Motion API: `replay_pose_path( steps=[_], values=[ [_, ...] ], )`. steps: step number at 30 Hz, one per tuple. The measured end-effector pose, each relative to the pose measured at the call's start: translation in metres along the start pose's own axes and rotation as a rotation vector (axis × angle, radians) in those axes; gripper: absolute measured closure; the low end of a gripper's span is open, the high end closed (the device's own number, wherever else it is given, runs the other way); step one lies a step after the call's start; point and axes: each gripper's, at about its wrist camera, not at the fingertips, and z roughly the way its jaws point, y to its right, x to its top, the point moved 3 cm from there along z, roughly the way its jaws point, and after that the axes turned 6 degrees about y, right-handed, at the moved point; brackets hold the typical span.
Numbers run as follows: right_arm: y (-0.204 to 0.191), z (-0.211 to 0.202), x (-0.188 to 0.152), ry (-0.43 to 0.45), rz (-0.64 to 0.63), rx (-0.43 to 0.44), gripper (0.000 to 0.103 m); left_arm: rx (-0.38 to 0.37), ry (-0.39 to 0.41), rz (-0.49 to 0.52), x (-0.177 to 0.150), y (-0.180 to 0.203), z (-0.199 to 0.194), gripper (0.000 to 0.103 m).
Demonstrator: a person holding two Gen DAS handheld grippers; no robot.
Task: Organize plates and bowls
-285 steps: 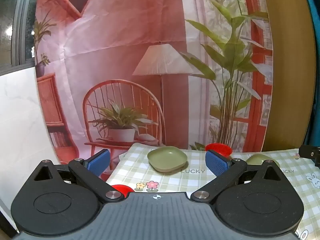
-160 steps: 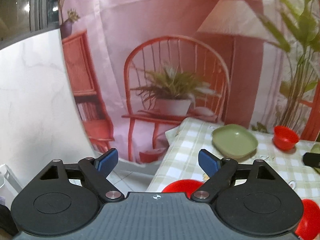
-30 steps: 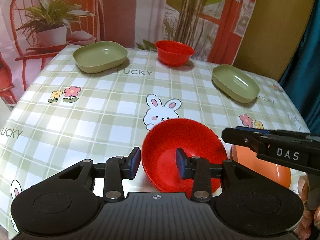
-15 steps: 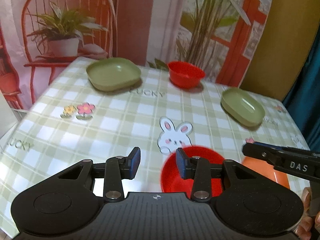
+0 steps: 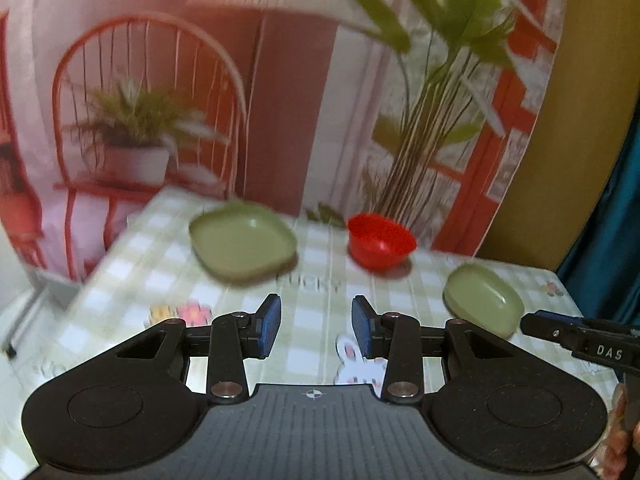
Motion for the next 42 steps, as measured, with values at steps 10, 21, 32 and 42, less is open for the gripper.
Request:
replay_pose_path(
  steps=[10, 21, 32, 42],
  values=[
    [0.019, 0.005, 0.039, 0.047, 0.005, -0.026, 0.076, 0.008, 0.059, -0.012, 0.035, -0.007, 0.001, 0.061],
    [0.029, 0.043, 0.062, 0.042, -0.012, -0.027, 0.072, -0.025, 0.055, -0.02, 0.053, 0.002, 0.039, 0.047],
    [0.048, 0.135, 0.064, 0.052, -0.019, 0.003, 0.072, -0.084, 0.11, 0.019, 0.052, 0.039, 0.148, 0.044],
    [0.066, 0.212, 0.053, -0.02, 0.066, -0.023, 0.072, -0.098, -0.043, -0.042, 0.033, 0.04, 0.24, 0.044]
  ],
)
